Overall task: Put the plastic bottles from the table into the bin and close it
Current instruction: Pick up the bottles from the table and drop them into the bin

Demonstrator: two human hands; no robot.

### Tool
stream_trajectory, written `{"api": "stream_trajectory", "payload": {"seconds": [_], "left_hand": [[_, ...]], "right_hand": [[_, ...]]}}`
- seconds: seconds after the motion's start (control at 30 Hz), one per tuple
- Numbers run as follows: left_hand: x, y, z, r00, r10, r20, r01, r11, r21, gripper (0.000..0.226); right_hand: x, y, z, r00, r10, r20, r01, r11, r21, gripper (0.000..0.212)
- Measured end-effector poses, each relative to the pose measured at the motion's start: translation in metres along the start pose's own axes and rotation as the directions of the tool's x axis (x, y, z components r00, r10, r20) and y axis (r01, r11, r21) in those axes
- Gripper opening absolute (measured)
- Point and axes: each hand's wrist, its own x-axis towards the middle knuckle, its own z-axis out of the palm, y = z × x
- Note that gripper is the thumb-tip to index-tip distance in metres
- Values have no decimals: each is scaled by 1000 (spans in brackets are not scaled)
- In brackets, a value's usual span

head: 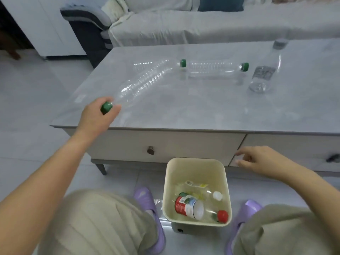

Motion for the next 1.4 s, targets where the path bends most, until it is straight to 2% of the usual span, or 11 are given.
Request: {"api": "stream_trajectory", "payload": {"seconds": [0.07,0.17,0.27,0.33,0.53,0.67,0.73,0.9,1.1,1.27,1.4], "left_hand": [[-38,16,-19,987,113,115,-98,987,-125,42],[-83,38,-37,922,144,359,-142,989,-31,29],[-102,52,-23,836,45,547,-165,971,172,56],[-107,58,8,785,25,618,-297,892,341,73],[-101,52,139,680,61,730,-585,645,492,49],[-118,43,187,463,-114,879,-647,635,423,104],[-114,38,188,501,-99,860,-595,682,425,100],[-84,38,163,625,-66,778,-470,763,443,57],[-44,76,146,874,146,463,-269,940,211,26],[-27,100,139,965,165,202,-147,984,-103,21],[-12,104,142,976,128,178,-99,981,-165,27]], "right_hand": [[0,1,-6,999,-2,-53,5,998,65,37],[-2,4,-10,999,-5,-46,7,998,56,38],[-5,12,-7,1000,10,29,-9,1000,-28,40],[-6,16,-5,998,20,51,-18,999,-40,40],[-11,10,2,998,-25,61,31,995,-96,45],[-14,7,6,995,-87,42,90,993,-71,42],[-15,9,3,996,-86,32,88,994,-64,42],[-14,9,-1,997,-66,-26,65,996,-67,40],[-6,7,-22,963,31,-269,11,988,151,26],[41,30,-86,737,177,-652,16,960,279,17],[110,48,-156,605,228,-763,-85,971,223,51]]}}
